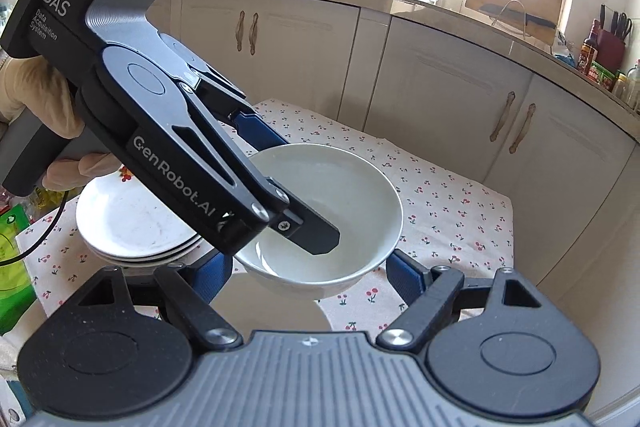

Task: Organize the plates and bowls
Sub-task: 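Lift the small white bowl with both tools and lower it onto the nested bowls, then open both tools and release the small bowl on the bowl stack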

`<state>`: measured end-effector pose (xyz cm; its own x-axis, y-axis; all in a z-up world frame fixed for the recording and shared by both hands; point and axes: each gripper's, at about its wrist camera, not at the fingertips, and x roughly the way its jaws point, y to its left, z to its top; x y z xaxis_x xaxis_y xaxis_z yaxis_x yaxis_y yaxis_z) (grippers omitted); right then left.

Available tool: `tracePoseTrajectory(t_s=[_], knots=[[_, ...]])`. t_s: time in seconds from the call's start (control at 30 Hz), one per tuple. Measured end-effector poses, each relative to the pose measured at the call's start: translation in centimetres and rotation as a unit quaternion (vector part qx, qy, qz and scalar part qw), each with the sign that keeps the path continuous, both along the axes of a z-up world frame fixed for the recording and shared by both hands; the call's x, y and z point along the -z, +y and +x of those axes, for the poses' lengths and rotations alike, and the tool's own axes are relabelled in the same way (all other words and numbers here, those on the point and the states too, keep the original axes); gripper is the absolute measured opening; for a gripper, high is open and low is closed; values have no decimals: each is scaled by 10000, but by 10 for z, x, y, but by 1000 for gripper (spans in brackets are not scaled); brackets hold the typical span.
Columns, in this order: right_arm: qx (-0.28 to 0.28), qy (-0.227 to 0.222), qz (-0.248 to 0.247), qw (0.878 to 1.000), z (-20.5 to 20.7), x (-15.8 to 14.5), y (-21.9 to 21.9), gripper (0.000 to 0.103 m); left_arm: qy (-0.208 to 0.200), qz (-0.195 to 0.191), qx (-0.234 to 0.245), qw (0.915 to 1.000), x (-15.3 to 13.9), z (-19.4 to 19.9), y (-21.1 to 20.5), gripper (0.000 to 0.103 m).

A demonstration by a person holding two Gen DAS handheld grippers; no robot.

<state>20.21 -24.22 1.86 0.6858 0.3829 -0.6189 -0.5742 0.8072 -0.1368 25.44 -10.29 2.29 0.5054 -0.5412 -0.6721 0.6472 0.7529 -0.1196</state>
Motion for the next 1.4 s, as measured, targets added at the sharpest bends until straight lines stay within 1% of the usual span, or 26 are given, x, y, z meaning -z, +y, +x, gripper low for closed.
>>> tracePoseTrajectory(t_s=[0.3, 0.47, 0.6, 0.93, 1.23, 1.33, 1.4], knots=[[155, 136, 45, 9998, -28, 11, -6, 87, 115, -27, 152, 9998, 12, -30, -8, 77], [173, 222, 29, 9996, -42, 19, -8, 87, 196, 16, 181, 9996, 23, -39, -12, 77], [158, 318, 76, 9993, -48, 24, -10, 87, 321, -52, 137, 9994, 32, -41, -9, 77], [157, 497, 96, 9986, -50, 42, -7, 87, 364, 51, 172, 9992, 42, -43, -9, 78], [177, 597, 233, 9978, -48, 45, -10, 88, 359, 82, 236, 9990, 45, -43, -11, 82], [201, 669, 285, 9972, -46, 47, -10, 90, 363, 66, 223, 9991, 46, -42, -10, 83], [219, 655, 300, 9972, -46, 48, -10, 95, 368, 25, 246, 9990, 45, -43, -8, 86]])
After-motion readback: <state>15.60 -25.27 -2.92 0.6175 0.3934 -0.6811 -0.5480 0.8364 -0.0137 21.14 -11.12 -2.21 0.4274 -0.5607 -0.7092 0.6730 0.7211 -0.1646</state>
